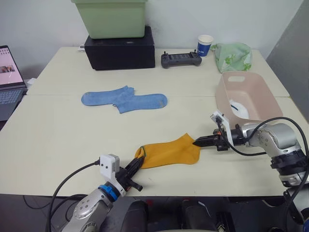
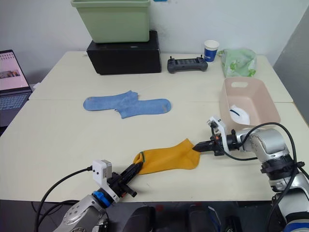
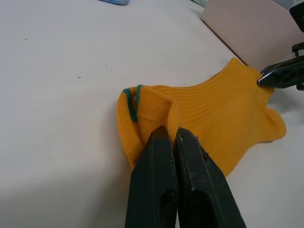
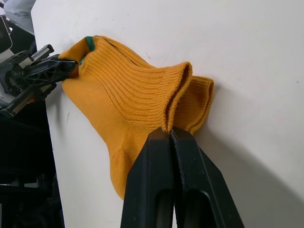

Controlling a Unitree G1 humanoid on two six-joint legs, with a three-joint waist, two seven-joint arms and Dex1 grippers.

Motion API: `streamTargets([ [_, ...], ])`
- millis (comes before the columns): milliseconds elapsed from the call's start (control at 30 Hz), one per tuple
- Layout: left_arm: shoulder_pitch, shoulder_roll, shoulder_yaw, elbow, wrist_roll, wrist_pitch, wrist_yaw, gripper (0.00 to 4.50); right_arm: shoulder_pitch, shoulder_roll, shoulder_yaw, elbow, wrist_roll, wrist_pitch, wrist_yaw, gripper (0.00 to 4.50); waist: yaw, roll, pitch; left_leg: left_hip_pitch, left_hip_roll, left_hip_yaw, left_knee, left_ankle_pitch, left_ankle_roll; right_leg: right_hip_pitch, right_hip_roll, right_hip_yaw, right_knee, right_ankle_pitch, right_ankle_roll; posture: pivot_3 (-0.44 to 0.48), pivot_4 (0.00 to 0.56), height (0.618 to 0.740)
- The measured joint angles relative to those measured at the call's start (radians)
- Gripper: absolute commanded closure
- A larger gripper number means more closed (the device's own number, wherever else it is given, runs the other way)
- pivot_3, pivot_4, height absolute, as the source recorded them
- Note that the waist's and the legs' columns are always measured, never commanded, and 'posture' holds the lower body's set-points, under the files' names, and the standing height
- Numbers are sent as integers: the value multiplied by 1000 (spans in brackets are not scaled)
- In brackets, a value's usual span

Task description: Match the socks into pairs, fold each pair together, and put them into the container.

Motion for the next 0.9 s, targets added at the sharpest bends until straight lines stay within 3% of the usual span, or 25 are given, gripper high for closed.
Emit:
streamTargets([
  [167, -3, 0, 1, 18, 1, -13, 0, 4500, 0, 16, 0, 0, -24, 0, 0, 4487, 0, 0, 0, 0, 0, 0, 0, 0, 0, 0, 0, 0, 0, 0, 0, 0, 150, 740],
  [500, 2, 0, 23, 18, -28, -23, 0, 1431, 0, 37, -5, 0, -36, -8, -2, 4500, 0, 0, 0, 0, 0, 0, 0, 0, 0, 0, 0, 0, 0, 0, 0, 0, 150, 740],
  [633, 21, 53, 73, 10, -76, -12, -25, 161, 1, 40, -10, 0, -36, -19, -3, 4500, -1, 0, 0, 0, 0, 0, 0, 0, 0, 0, 0, 0, 0, 0, 0, 0, 150, 740],
  [733, 17, 111, 112, 0, -112, 12, -49, 0, 7, 44, -27, -1, -38, -42, -6, 3836, 0, 0, 0, 0, 0, -1, 0, 0, 0, 0, 0, 0, 0, 0, 0, 0, 150, 740],
  [900, -51, 197, 194, -11, -195, 80, -65, 0, 12, 40, -63, -3, -44, -58, -6, 2063, 0, 0, 0, 0, 1, 0, 0, 0, 0, 0, 0, 0, 0, 0, 0, 0, 150, 740],
])
